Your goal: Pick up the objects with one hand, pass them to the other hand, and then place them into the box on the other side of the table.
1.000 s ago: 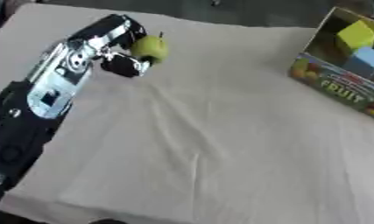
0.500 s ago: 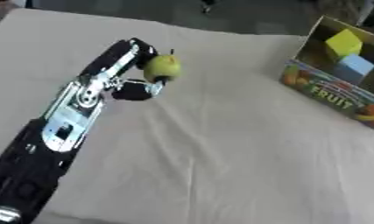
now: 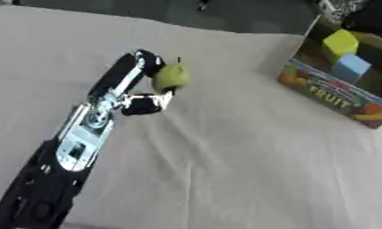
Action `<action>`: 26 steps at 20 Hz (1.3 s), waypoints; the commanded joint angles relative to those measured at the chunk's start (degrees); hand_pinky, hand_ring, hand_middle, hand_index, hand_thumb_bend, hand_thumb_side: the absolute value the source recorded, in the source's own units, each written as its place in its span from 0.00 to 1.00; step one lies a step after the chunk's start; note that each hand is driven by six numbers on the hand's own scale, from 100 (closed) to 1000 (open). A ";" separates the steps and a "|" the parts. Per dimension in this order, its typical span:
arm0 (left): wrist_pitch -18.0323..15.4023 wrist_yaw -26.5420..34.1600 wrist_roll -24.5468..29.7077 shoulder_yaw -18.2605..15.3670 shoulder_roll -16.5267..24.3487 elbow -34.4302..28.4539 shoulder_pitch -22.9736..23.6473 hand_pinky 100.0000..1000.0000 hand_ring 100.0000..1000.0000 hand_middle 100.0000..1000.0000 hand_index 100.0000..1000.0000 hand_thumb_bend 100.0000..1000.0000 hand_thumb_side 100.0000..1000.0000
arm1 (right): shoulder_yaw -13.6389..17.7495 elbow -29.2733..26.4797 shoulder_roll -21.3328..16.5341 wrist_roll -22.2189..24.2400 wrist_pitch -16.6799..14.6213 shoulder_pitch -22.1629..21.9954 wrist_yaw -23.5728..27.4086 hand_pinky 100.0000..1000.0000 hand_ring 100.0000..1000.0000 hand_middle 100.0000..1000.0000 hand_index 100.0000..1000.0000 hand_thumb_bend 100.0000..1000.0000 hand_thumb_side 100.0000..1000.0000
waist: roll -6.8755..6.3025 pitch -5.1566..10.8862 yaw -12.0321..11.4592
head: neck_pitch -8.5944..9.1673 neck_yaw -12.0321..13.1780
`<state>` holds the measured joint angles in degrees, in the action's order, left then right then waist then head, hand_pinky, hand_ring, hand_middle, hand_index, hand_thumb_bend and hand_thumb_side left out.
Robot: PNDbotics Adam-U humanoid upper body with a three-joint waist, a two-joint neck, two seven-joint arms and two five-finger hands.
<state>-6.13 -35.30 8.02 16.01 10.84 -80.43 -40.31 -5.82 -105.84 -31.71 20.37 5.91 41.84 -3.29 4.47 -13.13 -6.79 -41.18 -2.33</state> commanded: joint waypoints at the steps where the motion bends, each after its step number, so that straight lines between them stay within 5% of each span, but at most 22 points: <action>1: -1.38 -0.96 -0.90 -0.62 -0.41 0.00 -0.58 0.57 0.44 0.35 0.48 0.00 0.02 | -2.66 -1.90 -1.70 4.43 -2.38 2.17 -3.75 1.00 1.00 0.72 0.83 0.00 0.12 | -0.10 1.42 0.22 | -0.79 -0.46; 12: -2.62 -2.09 -2.42 -0.78 -0.12 0.34 -0.03 0.57 0.43 0.35 0.48 0.00 0.00 | -10.62 2.13 2.02 11.71 -6.49 8.33 -13.11 1.00 1.00 0.72 0.84 0.00 0.08 | -0.34 1.34 0.09 | -0.67 1.21; 26: -1.90 -1.62 -3.11 -1.43 -0.71 -0.23 0.54 0.55 0.43 0.34 0.47 0.00 0.01 | -14.12 5.03 6.92 16.82 -10.81 9.37 -20.89 1.00 1.00 0.74 0.87 0.00 0.15 | -0.79 1.13 -0.25 | -0.48 2.60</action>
<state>-8.03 -37.27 5.20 15.00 10.44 -79.48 -39.10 -20.23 -100.57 -24.65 37.21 -4.61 50.38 -23.29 3.99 -13.13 -7.07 -41.97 -0.02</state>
